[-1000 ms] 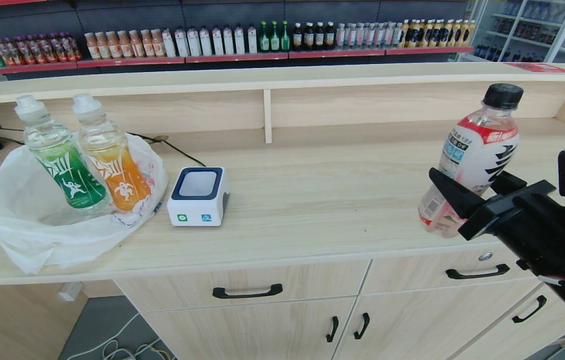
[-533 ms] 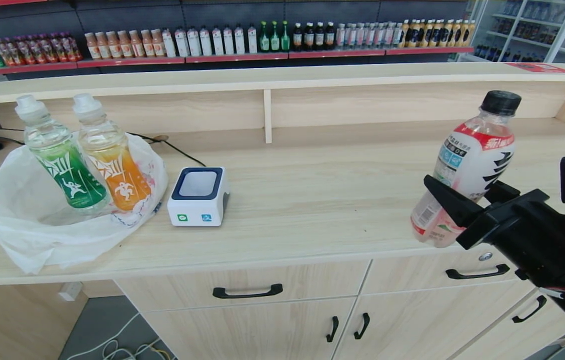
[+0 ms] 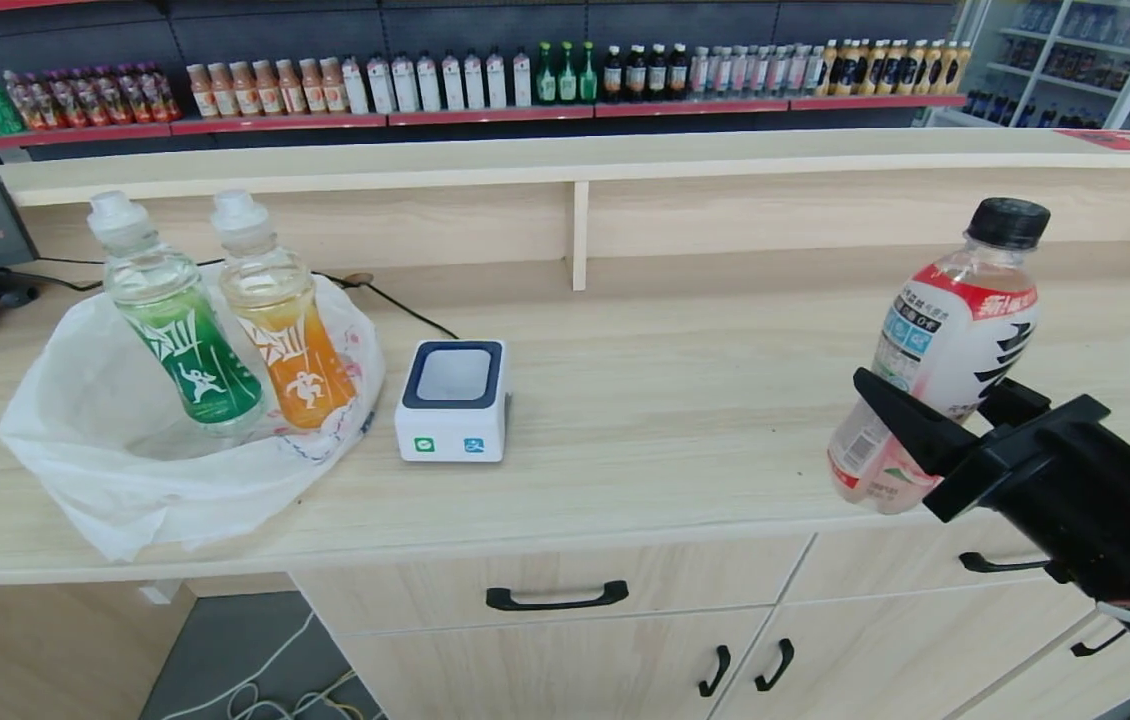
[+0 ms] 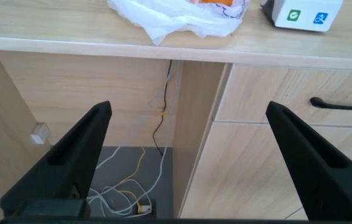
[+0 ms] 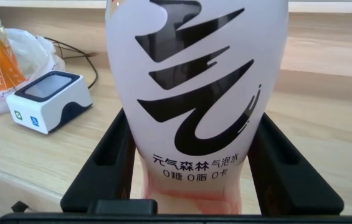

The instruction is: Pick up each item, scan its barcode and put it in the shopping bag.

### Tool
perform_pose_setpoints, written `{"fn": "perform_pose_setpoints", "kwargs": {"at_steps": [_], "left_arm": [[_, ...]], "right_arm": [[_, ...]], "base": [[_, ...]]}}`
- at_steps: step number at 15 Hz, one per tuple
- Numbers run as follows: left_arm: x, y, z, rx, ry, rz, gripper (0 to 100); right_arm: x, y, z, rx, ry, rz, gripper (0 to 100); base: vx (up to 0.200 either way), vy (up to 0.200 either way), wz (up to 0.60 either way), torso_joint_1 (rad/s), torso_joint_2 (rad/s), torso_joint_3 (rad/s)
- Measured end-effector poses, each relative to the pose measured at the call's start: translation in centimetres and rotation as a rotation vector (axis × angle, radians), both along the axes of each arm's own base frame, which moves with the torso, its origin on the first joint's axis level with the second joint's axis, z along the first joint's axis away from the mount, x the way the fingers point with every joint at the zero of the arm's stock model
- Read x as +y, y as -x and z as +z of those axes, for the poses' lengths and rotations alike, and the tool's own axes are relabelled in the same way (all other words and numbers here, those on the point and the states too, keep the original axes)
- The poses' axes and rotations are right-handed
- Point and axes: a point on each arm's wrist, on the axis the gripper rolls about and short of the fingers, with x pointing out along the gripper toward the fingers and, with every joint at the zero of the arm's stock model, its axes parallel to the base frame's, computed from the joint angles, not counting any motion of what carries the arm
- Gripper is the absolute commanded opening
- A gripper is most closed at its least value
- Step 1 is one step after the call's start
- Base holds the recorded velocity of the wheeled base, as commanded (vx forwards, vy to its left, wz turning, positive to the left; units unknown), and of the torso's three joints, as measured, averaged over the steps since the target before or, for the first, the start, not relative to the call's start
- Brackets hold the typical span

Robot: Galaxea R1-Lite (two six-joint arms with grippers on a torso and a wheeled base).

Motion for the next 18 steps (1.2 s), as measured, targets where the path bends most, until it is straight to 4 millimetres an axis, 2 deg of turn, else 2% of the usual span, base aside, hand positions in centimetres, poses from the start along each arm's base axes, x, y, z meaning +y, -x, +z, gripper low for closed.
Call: {"fn": "perform_pose_setpoints", "kwargs": {"at_steps": [8,11,14,18], "left_arm": [[0.0,0.0,0.0,0.0,0.001,0.0,100],[0.0,0.0,0.0,0.0,0.001,0.0,100],[0.0,0.0,0.0,0.0,0.001,0.0,100],[0.0,0.0,0.0,0.0,0.001,0.0,100]], "right_arm": [[0.08,-0.15,0.02,0.0,0.0,0.0,0],[0.14,-0.27,0.8,-0.035,-0.017,0.0,0],[-0.14,0.38,0.12,-0.006,-0.003,0.001,0],[-0.13,0.45,0.41,-0.018,-0.008,0.003,0]], "base": [[0.0,0.2,0.0,0.001,0.0,0.001],[0.0,0.2,0.0,0.001,0.0,0.002],[0.0,0.2,0.0,0.002,0.01,-0.001],[0.0,0.2,0.0,0.005,0.0,0.002]]}}
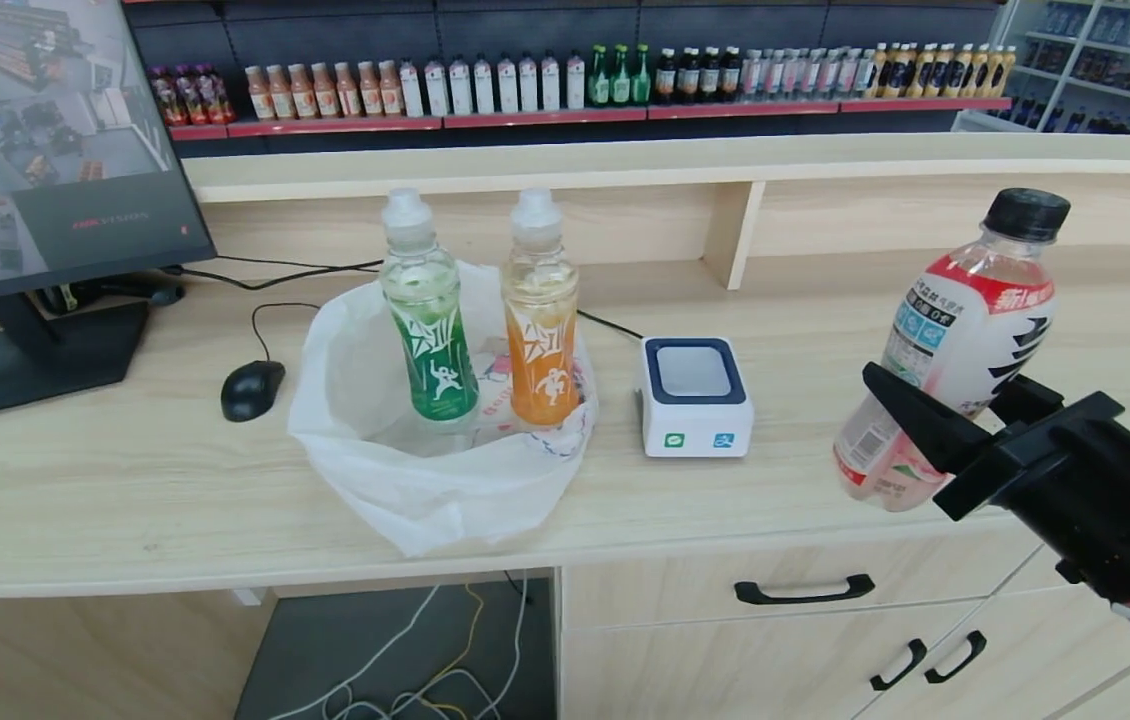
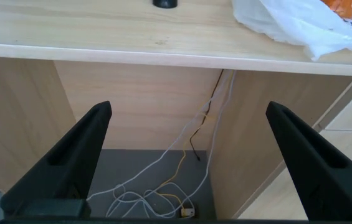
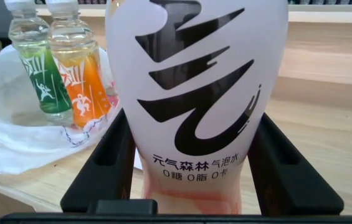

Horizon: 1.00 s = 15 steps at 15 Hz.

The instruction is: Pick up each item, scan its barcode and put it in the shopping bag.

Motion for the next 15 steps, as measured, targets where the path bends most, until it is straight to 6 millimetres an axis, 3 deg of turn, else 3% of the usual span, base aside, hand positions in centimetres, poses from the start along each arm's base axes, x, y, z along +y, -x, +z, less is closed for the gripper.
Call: {"fn": "perform_pose_setpoints", "kwargs": {"at_steps": [9,12,15], "left_arm": [[0.0,0.0,0.0,0.0,-0.007,0.0,100],[0.0,0.0,0.0,0.0,-0.007,0.0,100],[0.0,0.0,0.0,-0.001,-0.006,0.0,100]], "right_arm": [[0.4,0.1,0.8,-0.06,0.042,-0.002,0],[0.7,-0.5,1.7,-0.139,0.117,0.0,0],[1.1,-2.7,3.7,-0.386,0.337,0.149,0]], "base": [[0.0,0.022,0.0,0.001,0.0,0.0],[0.0,0.0,0.0,0.0,0.0,0.0],[0.0,0.0,0.0,0.0,0.0,0.0]]}}
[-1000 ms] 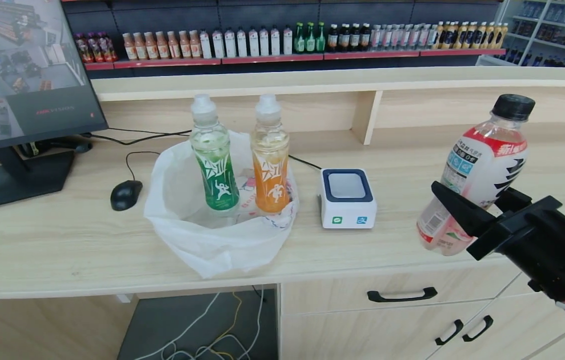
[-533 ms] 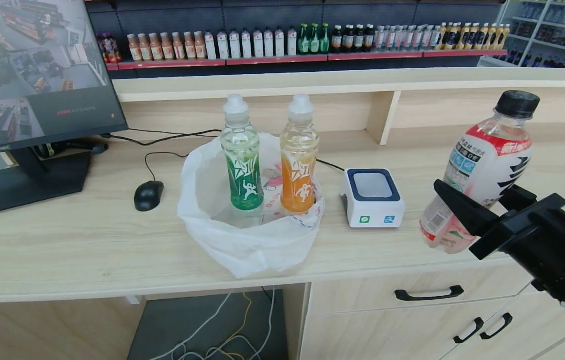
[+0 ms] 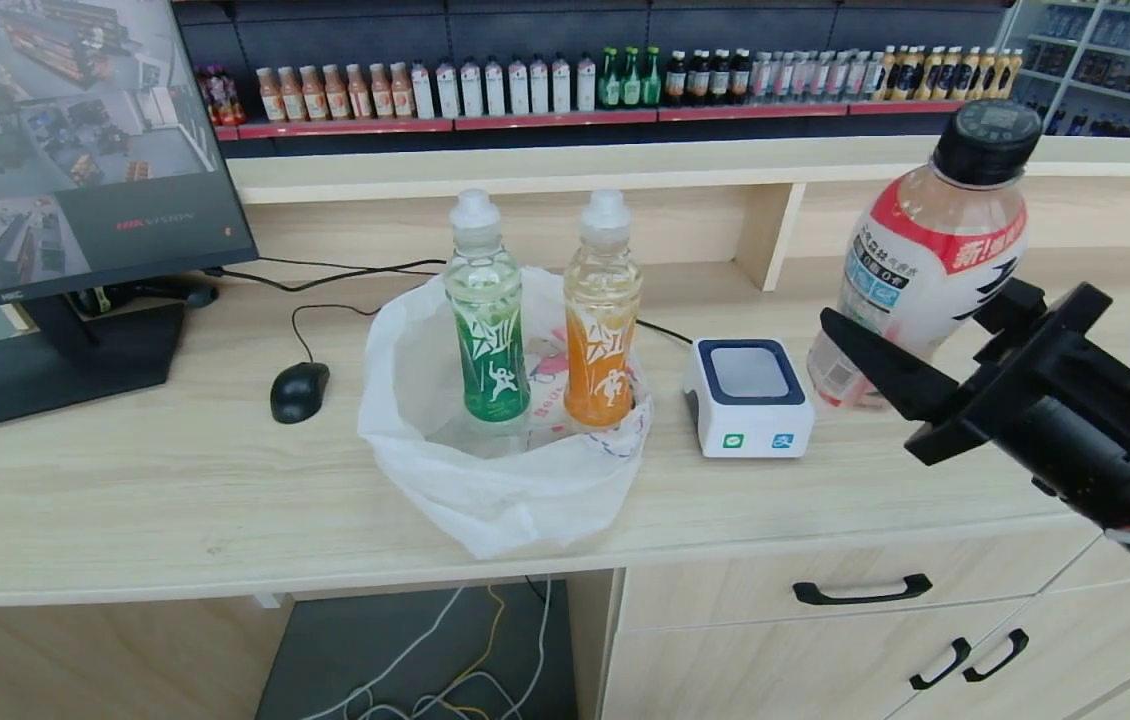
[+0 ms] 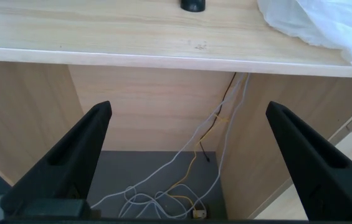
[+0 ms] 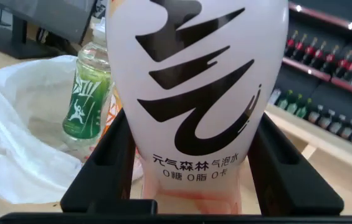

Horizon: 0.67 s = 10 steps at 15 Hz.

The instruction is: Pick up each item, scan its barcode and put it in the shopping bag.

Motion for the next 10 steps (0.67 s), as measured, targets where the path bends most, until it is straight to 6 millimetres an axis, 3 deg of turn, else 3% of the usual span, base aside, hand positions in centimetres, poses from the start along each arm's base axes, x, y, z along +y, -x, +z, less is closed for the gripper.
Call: {"fn": "perform_pose_setpoints", "kwargs": {"at_steps": [5,10], "left_arm": [[0.0,0.0,0.0,0.0,0.0,0.0,100],[0.0,0.0,0.0,0.0,0.0,0.0,100]], "right_arm": [[-0.2,-5.1,2.0,-0.276,0.354,0.0,0],[0.7,-7.3,0.7,-0.41,0.502,-0.012,0]], "base": [[0.0,0.0,0.0,0.0,0.0,0.0],[0.0,0.0,0.0,0.0,0.0,0.0]]}}
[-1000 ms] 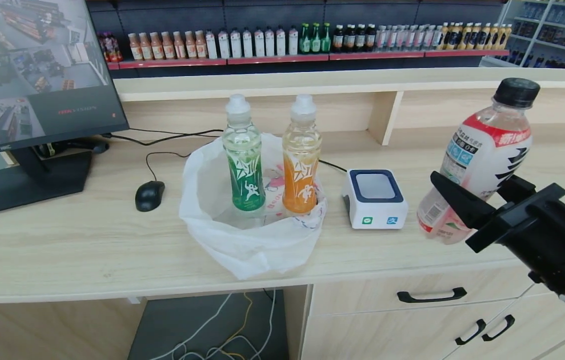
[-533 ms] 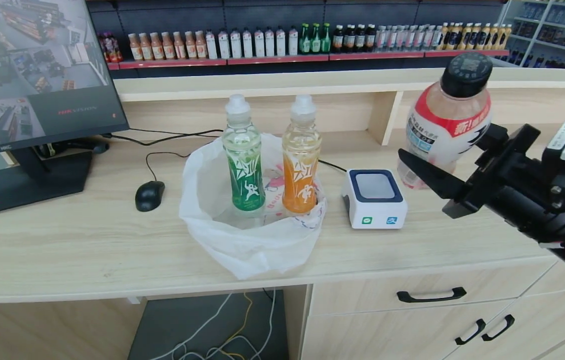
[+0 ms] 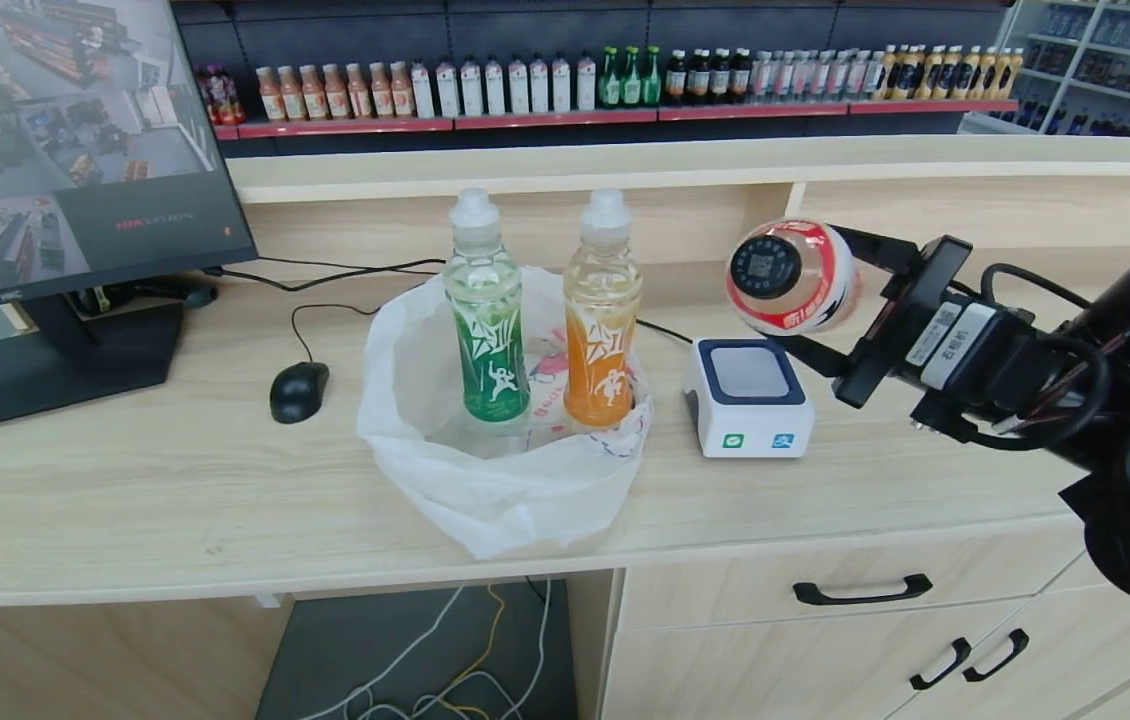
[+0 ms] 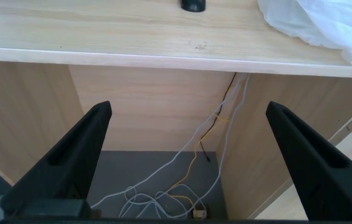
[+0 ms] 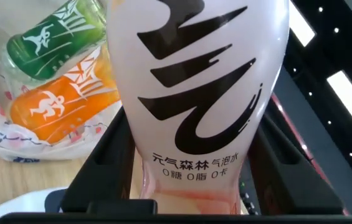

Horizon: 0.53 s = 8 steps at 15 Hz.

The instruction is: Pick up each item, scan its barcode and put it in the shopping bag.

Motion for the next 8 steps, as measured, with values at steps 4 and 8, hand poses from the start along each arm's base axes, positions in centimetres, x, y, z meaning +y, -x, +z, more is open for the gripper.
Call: {"fn": "perform_pose_setpoints", "kwargs": {"at_steps": [4,8], "left_arm": [[0.0,0.0,0.0,0.0,0.0,0.0,100],[0.0,0.0,0.0,0.0,0.0,0.0,100]], "right_arm": [[-0.2,-2.1,-2.9,-0.082,0.039,0.055,0],[-1.5,-3.7,-5.8,-0.122,0.156,0.079,0]], "base": [[0.0,0.0,0.0,0.0,0.0,0.0],[0.0,0.0,0.0,0.0,0.0,0.0]]}}
